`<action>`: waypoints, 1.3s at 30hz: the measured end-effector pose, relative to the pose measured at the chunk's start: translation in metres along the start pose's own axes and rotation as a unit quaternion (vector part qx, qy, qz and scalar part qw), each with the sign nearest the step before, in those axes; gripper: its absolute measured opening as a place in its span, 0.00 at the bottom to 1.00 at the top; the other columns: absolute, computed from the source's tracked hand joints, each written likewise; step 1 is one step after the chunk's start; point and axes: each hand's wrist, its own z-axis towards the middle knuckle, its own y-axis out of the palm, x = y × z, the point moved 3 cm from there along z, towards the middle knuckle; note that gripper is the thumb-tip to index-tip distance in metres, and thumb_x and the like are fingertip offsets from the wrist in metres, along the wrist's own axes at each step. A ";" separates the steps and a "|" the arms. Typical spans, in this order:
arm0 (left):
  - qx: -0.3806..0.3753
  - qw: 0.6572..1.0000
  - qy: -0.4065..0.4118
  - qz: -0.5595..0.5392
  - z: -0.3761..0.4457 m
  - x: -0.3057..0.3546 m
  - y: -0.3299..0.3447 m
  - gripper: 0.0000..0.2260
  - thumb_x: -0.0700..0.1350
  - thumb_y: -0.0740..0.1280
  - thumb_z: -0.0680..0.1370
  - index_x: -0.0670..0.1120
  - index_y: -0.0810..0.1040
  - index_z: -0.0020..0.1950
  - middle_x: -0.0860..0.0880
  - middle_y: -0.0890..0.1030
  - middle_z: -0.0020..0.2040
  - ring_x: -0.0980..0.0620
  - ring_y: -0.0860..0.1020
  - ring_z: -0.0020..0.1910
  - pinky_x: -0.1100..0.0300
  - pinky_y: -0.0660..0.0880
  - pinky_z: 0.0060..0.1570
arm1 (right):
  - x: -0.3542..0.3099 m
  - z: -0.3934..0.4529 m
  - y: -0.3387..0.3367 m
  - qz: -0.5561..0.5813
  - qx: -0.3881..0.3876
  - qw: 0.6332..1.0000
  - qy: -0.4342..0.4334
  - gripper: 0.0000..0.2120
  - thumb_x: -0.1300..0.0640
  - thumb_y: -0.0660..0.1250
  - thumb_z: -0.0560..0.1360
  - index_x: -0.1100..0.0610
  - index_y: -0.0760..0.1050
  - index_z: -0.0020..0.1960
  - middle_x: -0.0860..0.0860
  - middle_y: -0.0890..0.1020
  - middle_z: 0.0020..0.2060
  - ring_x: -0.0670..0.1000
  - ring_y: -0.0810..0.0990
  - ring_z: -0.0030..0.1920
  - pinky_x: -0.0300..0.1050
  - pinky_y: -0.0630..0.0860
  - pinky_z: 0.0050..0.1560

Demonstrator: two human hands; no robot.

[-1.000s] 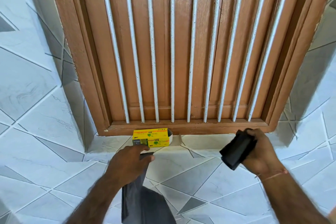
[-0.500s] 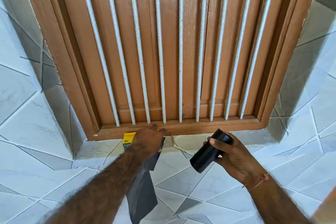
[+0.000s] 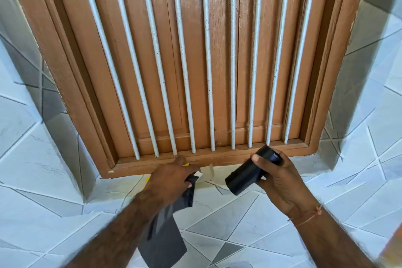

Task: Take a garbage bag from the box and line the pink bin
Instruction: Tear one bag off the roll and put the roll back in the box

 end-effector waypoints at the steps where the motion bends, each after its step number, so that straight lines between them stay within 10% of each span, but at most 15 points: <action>1: 0.015 1.000 0.013 -0.017 -0.007 0.006 -0.002 0.21 0.50 0.67 0.76 0.63 0.66 0.67 0.52 0.70 0.64 0.47 0.79 0.52 0.54 0.79 0.48 | -0.005 0.000 0.005 0.019 0.005 1.000 -0.012 0.41 0.56 0.84 0.48 0.55 0.72 0.59 0.60 0.76 0.60 0.63 0.75 0.63 0.63 0.79 0.55; 6: 0.087 0.990 0.026 -0.112 -0.029 0.037 -0.016 0.31 0.55 0.71 0.73 0.64 0.59 0.71 0.59 0.66 0.68 0.54 0.75 0.58 0.60 0.76 0.55 | -0.024 -0.006 0.046 0.086 0.003 0.993 -0.084 0.35 0.60 0.76 0.60 0.57 0.69 0.65 0.57 0.77 0.59 0.58 0.78 0.60 0.63 0.78 0.56; 15: 0.144 0.952 -0.044 -0.267 -0.041 0.048 -0.025 0.42 0.57 0.75 0.68 0.59 0.55 0.75 0.59 0.62 0.74 0.57 0.65 0.70 0.59 0.66 0.68 | -0.019 -0.027 0.075 -0.003 0.046 0.982 -0.182 0.37 0.50 0.78 0.53 0.56 0.72 0.60 0.50 0.81 0.49 0.53 0.81 0.55 0.59 0.79 0.58; 22: 0.136 0.955 -0.056 -0.259 -0.046 0.051 -0.035 0.41 0.55 0.75 0.69 0.58 0.55 0.75 0.57 0.64 0.74 0.55 0.68 0.68 0.57 0.70 0.66 | -0.017 -0.042 0.076 -0.201 0.061 0.953 -0.219 0.28 0.51 0.75 0.66 0.52 0.68 0.61 0.47 0.78 0.50 0.47 0.77 0.53 0.32 0.76 0.47; 28: 0.138 0.961 -0.039 -0.236 -0.051 0.058 -0.037 0.40 0.57 0.73 0.70 0.58 0.54 0.75 0.57 0.63 0.74 0.56 0.67 0.70 0.56 0.70 0.67 | -0.023 -0.048 0.071 -0.278 0.011 0.939 -0.202 0.28 0.46 0.73 0.65 0.52 0.68 0.61 0.47 0.78 0.50 0.44 0.76 0.52 0.28 0.77 0.37; 34: 0.172 0.946 -0.027 -0.272 -0.050 0.067 -0.041 0.39 0.57 0.73 0.71 0.58 0.55 0.76 0.57 0.64 0.73 0.57 0.67 0.69 0.56 0.69 0.69 | -0.009 -0.052 0.080 -0.304 0.002 0.926 -0.226 0.24 0.52 0.75 0.68 0.52 0.68 0.59 0.45 0.78 0.48 0.44 0.78 0.52 0.29 0.78 0.45; 39: 0.214 0.935 -0.019 -0.283 -0.052 0.066 -0.042 0.38 0.56 0.73 0.71 0.57 0.57 0.75 0.57 0.67 0.70 0.60 0.68 0.64 0.66 0.68 0.61 | 0.005 -0.047 0.073 -0.397 -0.015 0.882 -0.254 0.24 0.35 0.72 0.63 0.43 0.71 0.53 0.45 0.77 0.51 0.44 0.76 0.54 0.34 0.75 0.52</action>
